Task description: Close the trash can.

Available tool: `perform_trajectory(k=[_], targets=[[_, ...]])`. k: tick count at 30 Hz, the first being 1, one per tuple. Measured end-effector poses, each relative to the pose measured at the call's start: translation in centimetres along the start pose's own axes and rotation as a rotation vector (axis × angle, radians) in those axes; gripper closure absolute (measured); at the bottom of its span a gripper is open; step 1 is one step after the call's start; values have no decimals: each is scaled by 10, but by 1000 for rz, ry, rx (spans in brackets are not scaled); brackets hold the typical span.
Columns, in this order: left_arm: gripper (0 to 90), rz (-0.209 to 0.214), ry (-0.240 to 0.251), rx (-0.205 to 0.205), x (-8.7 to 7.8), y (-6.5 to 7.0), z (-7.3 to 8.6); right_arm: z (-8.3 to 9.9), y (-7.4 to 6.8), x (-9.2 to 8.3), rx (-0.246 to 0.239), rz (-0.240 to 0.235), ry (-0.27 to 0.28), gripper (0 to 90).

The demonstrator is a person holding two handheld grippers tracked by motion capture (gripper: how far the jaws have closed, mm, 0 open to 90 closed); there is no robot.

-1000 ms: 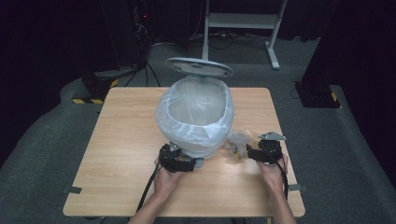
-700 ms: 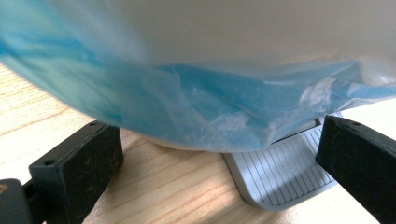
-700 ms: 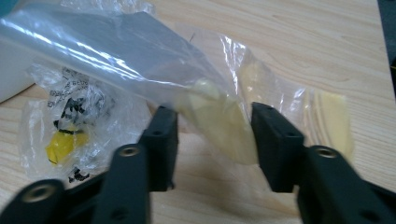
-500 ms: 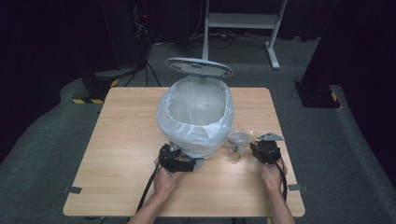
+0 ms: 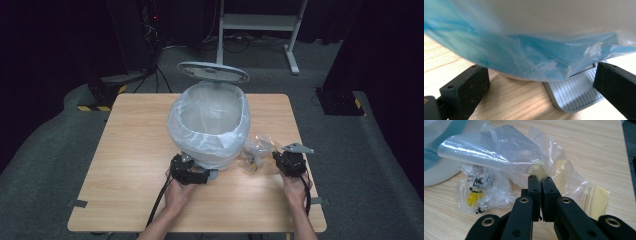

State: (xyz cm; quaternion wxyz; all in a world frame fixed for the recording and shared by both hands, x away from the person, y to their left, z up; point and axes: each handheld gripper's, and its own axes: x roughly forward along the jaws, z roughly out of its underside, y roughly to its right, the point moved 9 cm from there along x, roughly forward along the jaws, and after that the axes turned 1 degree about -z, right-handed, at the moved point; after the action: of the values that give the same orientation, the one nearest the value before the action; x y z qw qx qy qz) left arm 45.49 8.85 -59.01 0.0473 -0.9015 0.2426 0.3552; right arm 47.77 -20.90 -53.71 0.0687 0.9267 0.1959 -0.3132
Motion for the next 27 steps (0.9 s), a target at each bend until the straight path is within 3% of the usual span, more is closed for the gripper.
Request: perform_trajectory(k=[9, 27], targets=[[7, 0, 1, -1, 0, 0, 0, -7, 1, -22, 25, -20, 51, 875], [7, 10, 0, -5, 0, 1, 0, -18, -6, -56, 49, -90, 84, 885]])
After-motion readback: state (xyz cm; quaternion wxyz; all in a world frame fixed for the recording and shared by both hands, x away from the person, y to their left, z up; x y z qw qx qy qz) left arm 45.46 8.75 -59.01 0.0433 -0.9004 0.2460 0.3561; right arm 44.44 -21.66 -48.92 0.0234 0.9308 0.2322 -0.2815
